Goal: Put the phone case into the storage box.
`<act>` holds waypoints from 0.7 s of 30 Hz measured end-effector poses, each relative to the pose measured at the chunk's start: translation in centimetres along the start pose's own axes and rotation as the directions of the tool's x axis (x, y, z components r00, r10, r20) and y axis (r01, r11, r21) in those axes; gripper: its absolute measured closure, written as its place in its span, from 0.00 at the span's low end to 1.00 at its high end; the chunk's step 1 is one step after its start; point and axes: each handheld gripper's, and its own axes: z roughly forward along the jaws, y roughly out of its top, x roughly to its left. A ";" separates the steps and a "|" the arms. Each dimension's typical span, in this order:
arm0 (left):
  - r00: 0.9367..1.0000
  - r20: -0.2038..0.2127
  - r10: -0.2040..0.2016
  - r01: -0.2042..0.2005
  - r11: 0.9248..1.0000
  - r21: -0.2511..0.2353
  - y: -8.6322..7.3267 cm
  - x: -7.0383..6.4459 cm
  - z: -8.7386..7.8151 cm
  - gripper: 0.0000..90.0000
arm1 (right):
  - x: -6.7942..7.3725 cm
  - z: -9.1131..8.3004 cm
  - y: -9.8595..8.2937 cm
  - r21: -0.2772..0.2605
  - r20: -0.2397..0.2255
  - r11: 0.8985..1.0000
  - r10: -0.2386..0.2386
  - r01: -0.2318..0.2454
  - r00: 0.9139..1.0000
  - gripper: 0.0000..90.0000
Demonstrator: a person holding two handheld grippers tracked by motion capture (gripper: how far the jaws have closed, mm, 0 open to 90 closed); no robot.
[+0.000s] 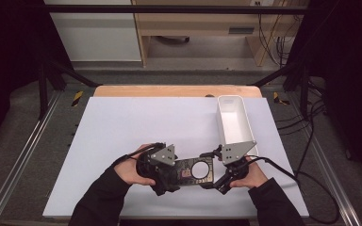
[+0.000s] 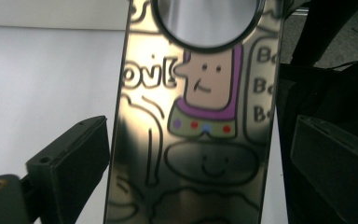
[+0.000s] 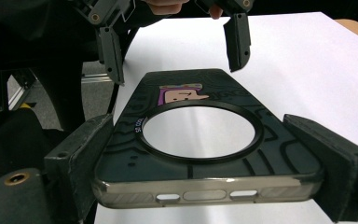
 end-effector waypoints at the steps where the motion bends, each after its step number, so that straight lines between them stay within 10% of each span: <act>1: 1.000 -0.003 -0.004 0.004 1.000 -0.002 -0.1 0.0 -0.1 0.02 | 0.0 -0.2 0.1 0.005 0.003 1.000 -0.002 0.002 1.000 0.14; 21: 0.998 -0.033 -0.052 0.053 0.998 0.043 -1.9 -0.5 0.6 0.00 | -0.2 -2.0 2.3 0.148 0.001 0.988 -0.038 0.037 0.999 0.14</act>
